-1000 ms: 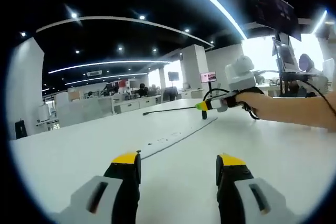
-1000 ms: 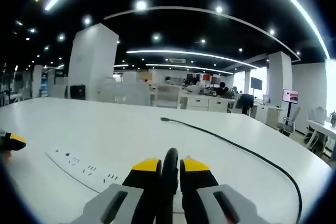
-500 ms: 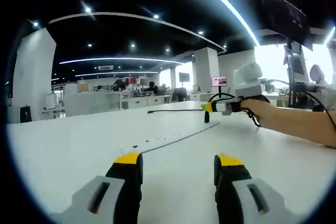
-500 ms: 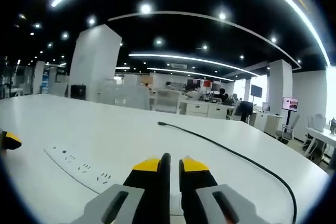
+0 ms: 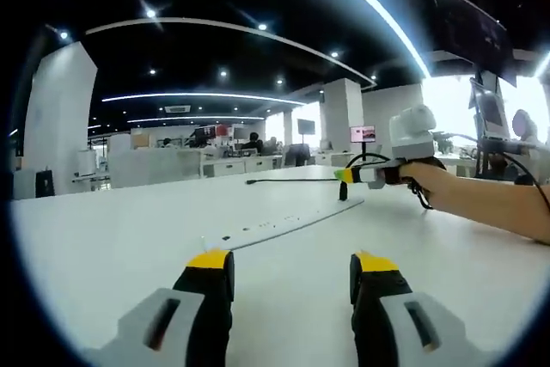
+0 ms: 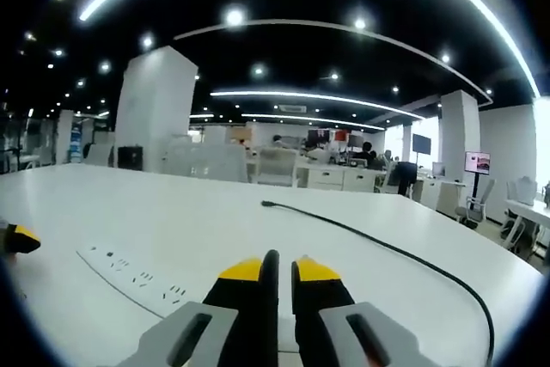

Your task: Locate the USB plug end of the data cable currently connected to the USB port on the desk. Grip the plug, withdraw it from the port, and place it onto the desktop.

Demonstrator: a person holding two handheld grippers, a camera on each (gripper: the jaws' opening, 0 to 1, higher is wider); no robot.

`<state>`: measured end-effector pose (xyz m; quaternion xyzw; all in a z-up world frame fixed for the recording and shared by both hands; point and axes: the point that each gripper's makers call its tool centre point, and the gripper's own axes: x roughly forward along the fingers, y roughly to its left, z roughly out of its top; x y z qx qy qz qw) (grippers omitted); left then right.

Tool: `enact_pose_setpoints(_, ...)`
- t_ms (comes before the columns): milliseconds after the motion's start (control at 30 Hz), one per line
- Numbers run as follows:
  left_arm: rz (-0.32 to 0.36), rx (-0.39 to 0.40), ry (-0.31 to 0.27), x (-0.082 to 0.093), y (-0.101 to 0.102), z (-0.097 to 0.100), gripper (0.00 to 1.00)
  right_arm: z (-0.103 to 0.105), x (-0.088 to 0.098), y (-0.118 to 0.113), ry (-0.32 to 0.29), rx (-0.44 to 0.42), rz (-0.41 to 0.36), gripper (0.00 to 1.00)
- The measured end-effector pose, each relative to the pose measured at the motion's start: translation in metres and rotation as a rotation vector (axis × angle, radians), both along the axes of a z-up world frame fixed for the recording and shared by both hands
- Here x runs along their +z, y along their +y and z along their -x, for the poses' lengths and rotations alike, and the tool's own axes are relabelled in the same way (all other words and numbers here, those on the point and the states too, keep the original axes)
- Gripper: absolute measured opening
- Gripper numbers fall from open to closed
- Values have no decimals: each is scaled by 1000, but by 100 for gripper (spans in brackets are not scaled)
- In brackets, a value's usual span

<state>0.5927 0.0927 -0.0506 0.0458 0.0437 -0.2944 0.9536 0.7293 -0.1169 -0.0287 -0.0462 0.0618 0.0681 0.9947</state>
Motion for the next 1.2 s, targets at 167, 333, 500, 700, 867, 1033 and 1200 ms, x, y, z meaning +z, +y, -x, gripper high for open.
enact_pose_setpoints(167, -17, -2, -2, 0, 4, -6, 54, 1, -2, 1, -2, 0, -1, 14)
enact_pose_setpoints(333, -10, -5, -1, 1, 5, -6, 53, 4, -2, 4, -3, -2, 1, 14)
enact_pose_setpoints(500, -4, -4, -1, 2, 9, -7, 53, 5, -2, 5, -4, -3, 1, 14)
enact_pose_setpoints(700, 9, -7, -1, 1, 7, -3, 53, 9, -3, 6, -4, -5, 0, 14)
enact_pose_setpoints(867, 14, -8, 0, 1, 8, -1, 53, 11, -5, 5, -4, -7, -1, 14)
enact_pose_setpoints(1033, 15, -5, 1, 0, 7, 0, 53, 11, -6, 3, -4, -9, -5, 14)
enact_pose_setpoints(1200, 11, -5, 0, -1, 7, 2, 53, 8, -6, 2, -4, -11, -7, 14)
